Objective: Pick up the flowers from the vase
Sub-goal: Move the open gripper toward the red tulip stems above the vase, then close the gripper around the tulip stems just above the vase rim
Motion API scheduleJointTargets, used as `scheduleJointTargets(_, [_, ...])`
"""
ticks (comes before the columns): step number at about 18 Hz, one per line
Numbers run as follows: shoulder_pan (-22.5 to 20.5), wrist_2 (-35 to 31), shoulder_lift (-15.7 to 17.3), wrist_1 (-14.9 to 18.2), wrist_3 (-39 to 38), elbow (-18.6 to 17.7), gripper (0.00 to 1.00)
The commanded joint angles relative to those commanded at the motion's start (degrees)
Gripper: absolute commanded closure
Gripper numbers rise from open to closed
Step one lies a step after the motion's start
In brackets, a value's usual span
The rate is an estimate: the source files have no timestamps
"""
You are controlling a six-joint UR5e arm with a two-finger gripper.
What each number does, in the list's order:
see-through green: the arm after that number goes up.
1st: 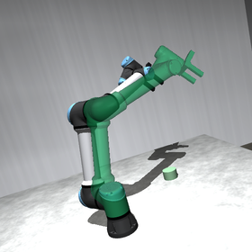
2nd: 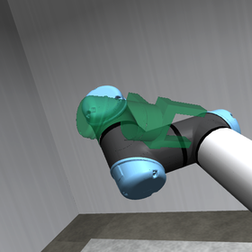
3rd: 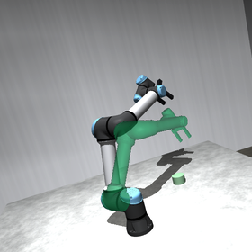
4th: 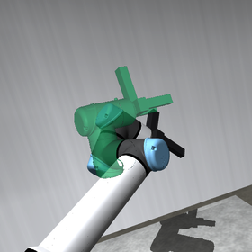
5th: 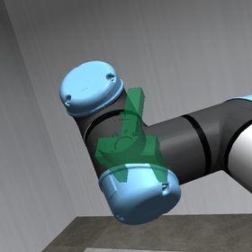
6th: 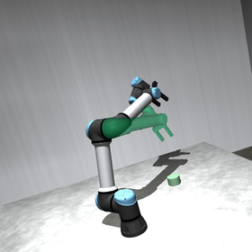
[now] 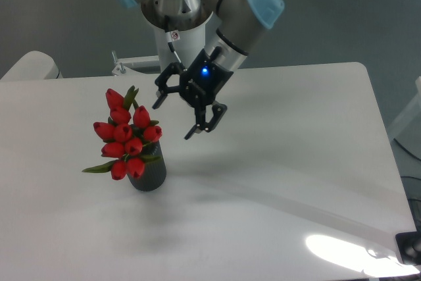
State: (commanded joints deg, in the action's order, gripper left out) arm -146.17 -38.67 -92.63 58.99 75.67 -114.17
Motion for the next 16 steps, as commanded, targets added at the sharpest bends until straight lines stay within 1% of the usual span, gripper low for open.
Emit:
scheduleJointTargets(2, [1.0, 0.2, -0.5, -2.4, 0.1, -0.1, 0.00])
scheduleJointTargets(3, [1.3, 0.2, -0.6, -2.7, 0.1, -0.2, 0.00])
scheduleJointTargets(5, [1.4, 0.2, -1.3, -3.0, 0.3, -0.1, 0.00])
scheduleJointTargets(12, [1.6, 0.3, -2.2, -3.1, 2.3, -0.4, 0.00])
scheduleJointTargets(16, [3.4, 0.4, -2.6, -3.3, 2.1, -0.4, 0.00])
